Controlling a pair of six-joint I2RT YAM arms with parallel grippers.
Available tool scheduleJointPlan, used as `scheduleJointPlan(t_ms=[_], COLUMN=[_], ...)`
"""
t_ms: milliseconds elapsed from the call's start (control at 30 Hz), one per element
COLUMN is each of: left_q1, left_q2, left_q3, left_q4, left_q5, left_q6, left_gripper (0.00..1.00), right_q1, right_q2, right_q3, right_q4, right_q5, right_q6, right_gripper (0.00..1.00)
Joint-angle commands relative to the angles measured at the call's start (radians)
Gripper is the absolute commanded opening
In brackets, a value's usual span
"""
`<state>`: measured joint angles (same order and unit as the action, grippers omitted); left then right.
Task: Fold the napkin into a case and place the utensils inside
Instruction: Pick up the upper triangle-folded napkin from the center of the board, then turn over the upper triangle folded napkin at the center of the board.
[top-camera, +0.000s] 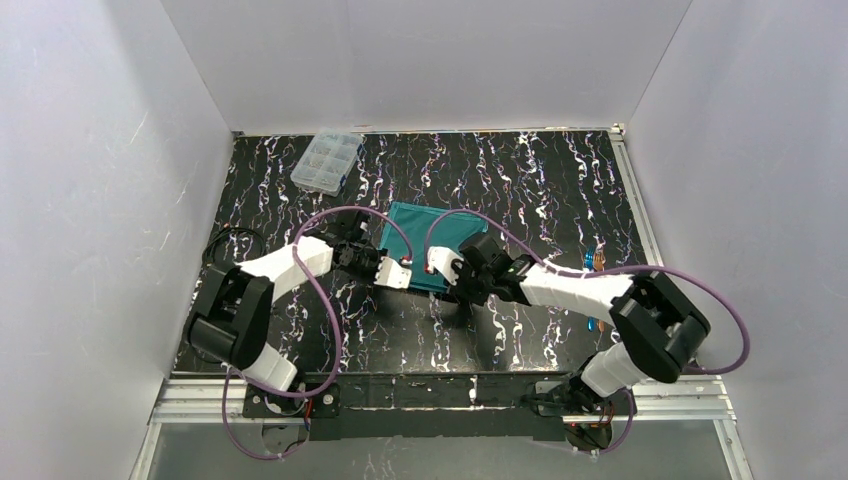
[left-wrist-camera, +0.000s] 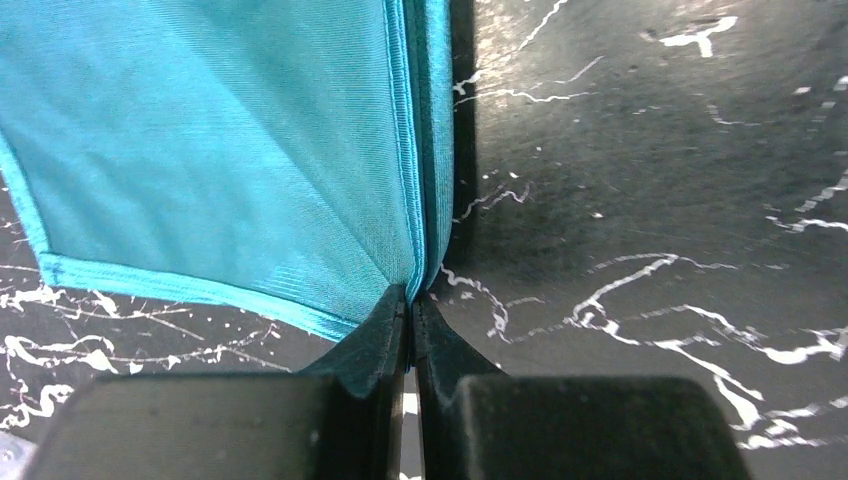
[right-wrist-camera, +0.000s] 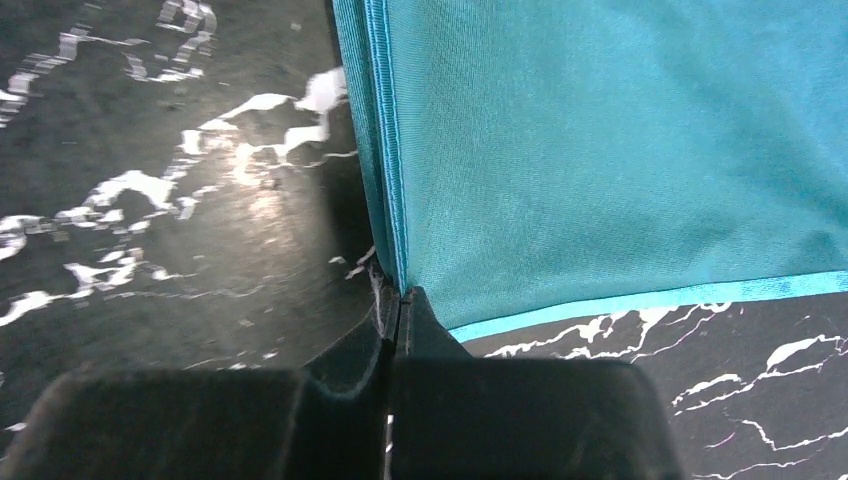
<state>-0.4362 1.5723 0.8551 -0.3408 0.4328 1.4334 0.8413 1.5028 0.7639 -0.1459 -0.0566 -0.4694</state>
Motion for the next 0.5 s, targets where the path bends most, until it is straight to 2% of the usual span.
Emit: scheduleJointPlan(t_ms=[0,133,267,467], left_q1=[-0.006,-0.031,-0.068,-0.089], left_q2=[-0.139,-0.281,-0.412,-0.584], left_q3=[0.032,0.057,0.118,0.332], left_q4=[-0.169,-0.370,-0.661,-0.989], left_q5=[0.044,0.081,0.115,0.201], left_q6=[-0.024,-0.037,-0.069,-0.197], left_gripper=[0.00,0.00,0.00,0.00], right_q1=[0.052,0.137,0.256,0.436], right_q2=[-0.111,-0.162,-0.244,-0.389], right_q3=[0.044,0.097,0.140,0.343], right_q4=[-0.107,-0.250,-0.371,-0.542], right_q5=[-0.048,-0.057,-0.078,-0.068], right_q6=[0.142,0.275,0.454,0.733], right_gripper=[0.01,0.01,0.01,0.01])
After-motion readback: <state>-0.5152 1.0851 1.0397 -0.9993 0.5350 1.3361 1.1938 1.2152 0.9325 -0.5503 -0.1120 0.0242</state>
